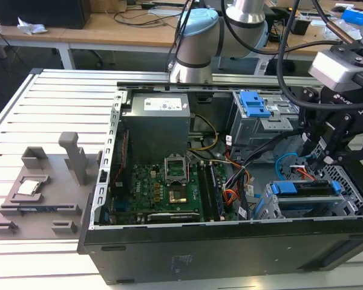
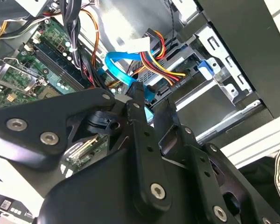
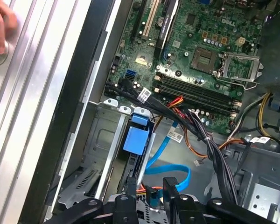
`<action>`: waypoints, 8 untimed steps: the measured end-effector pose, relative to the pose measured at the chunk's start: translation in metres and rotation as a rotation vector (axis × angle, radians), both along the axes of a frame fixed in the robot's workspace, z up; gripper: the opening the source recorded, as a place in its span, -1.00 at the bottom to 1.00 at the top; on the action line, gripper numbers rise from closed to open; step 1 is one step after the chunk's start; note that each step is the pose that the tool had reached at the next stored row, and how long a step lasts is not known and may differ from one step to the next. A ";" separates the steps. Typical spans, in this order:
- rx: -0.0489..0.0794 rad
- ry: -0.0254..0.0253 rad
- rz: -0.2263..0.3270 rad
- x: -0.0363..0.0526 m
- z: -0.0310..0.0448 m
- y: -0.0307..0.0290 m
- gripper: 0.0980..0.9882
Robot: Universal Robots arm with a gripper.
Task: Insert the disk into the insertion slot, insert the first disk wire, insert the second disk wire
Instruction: 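Insert the second disk wire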
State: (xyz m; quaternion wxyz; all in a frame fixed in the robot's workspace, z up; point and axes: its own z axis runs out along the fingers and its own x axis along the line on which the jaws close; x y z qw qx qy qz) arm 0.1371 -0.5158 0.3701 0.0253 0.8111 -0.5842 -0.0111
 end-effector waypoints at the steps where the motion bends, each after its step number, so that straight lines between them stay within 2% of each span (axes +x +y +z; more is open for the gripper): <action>1: 0.000 0.0001 0.000 0.0000 0.0000 0.0000 -0.41; 2: 0.000 0.0000 0.000 0.0000 0.0000 -0.0001 -0.44; 3: 0.000 0.0000 0.000 0.0000 0.0000 -0.0002 -0.59; 4: 0.000 0.0000 0.000 0.0000 0.0000 -0.0003 -0.85; 7: 0.000 0.0000 0.000 0.0000 0.0000 -0.0005 -0.86; 8: 0.000 0.0001 0.000 0.0000 0.0000 -0.0056 -0.86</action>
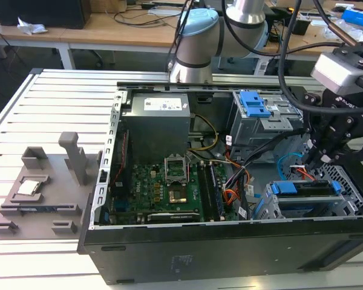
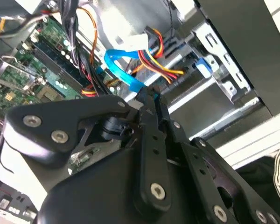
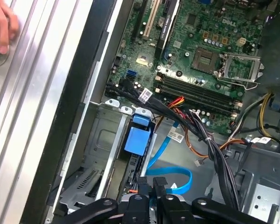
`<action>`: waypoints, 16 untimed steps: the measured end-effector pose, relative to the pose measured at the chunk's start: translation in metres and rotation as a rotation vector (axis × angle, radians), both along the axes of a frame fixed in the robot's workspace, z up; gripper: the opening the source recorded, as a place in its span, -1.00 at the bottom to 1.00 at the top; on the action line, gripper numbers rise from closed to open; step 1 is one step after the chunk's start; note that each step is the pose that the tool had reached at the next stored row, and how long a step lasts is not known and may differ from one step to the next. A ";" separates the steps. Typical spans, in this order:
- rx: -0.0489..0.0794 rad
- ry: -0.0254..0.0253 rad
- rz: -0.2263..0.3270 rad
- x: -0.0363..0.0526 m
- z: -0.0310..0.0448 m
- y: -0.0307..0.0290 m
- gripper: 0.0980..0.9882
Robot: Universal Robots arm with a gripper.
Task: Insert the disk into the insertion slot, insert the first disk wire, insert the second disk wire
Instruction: 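Insert the second disk wire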
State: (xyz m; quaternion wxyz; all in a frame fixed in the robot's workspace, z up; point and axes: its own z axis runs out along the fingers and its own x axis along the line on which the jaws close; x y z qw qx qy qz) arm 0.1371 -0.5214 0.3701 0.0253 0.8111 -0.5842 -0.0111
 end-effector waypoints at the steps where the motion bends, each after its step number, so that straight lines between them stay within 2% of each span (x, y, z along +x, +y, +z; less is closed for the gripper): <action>1: -0.001 0.0000 0.000 -0.0001 -0.0001 -0.0090 -0.86; 3: -0.001 0.0000 0.000 -0.0007 -0.0014 -0.0201 -0.86; 5: -0.001 0.0000 -0.001 -0.0012 -0.0051 -0.0260 -0.86; 7: -0.001 0.0000 -0.018 -0.0012 -0.0075 -0.0260 -0.86; 11: -0.001 0.0000 -0.125 -0.0012 -0.0146 -0.0261 -0.86; 14: -0.001 0.0001 -0.222 -0.0012 -0.0163 -0.0260 -0.86; 16: -0.001 0.0002 -0.260 -0.0012 -0.0168 -0.0260 -0.86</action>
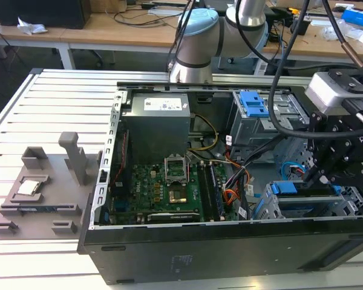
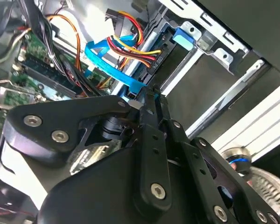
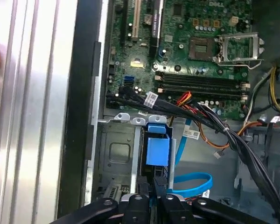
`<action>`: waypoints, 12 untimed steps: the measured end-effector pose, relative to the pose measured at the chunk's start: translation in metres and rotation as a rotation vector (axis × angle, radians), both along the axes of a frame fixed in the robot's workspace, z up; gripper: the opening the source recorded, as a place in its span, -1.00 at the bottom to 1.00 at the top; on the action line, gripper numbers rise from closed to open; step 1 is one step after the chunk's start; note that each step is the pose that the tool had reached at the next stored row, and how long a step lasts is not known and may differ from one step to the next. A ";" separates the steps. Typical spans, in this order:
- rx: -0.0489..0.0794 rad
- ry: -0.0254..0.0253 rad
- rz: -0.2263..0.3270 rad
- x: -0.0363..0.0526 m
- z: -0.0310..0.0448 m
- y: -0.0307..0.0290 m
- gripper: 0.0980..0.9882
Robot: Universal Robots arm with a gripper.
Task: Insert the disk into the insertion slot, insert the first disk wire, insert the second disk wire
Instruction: 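Insert the second disk wire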
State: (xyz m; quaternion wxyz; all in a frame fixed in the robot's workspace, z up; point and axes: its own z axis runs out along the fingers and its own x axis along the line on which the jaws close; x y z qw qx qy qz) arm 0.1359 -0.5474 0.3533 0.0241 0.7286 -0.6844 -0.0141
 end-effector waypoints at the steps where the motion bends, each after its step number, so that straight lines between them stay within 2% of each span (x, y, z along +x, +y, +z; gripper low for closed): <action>1: 0.000 0.0000 -0.037 0.0000 -0.0001 0.0000 -0.86; 2: 0.000 0.0000 -0.061 0.0000 -0.0003 0.0000 -0.86; 5: 0.000 0.0000 -0.065 0.0000 -0.0002 -0.0001 -0.86; 8: 0.006 0.0002 -0.064 0.0001 -0.0007 0.0001 -0.86; 10: 0.006 0.0002 -0.054 0.0008 -0.0014 0.0018 -0.86; 12: 0.006 0.0003 -0.039 0.0013 -0.0024 0.0060 -0.86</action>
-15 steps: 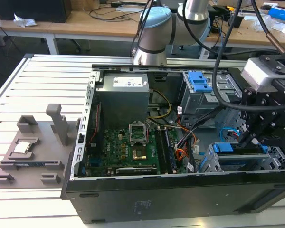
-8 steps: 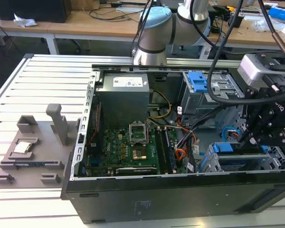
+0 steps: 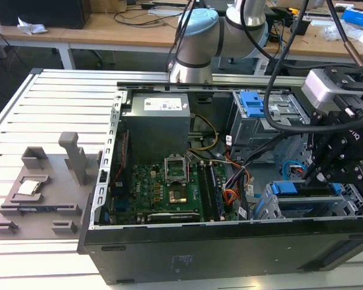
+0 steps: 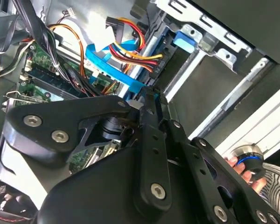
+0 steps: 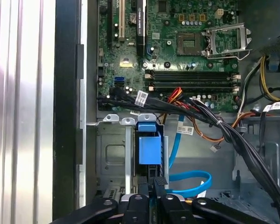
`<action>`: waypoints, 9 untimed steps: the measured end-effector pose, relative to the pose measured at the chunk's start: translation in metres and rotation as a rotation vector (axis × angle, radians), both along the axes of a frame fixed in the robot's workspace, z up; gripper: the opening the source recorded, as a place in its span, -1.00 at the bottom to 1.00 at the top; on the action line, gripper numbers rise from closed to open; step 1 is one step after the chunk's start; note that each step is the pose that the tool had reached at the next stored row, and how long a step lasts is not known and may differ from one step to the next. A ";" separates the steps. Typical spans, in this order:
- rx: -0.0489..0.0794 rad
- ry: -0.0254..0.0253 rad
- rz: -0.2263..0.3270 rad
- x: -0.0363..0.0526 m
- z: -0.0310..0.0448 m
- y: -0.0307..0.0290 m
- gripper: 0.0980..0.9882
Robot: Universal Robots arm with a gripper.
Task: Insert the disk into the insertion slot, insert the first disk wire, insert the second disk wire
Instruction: 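Insert the second disk wire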
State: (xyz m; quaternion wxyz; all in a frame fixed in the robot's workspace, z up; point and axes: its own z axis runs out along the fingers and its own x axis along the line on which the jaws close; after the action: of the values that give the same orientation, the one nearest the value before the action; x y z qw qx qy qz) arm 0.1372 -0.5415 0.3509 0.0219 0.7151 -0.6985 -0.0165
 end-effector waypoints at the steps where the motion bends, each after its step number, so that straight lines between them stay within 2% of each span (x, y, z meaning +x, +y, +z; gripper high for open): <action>1: 0.000 0.0000 0.007 0.0002 -0.0005 0.0023 -0.86; 2: 0.000 0.0000 0.017 0.0005 -0.0013 0.0045 -0.86; 9: 0.000 0.0000 0.023 0.0018 -0.0057 0.0048 -0.86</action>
State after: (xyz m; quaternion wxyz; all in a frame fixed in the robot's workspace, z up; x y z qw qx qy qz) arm 0.1390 -0.5367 0.3452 0.0221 0.7232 -0.6901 -0.0162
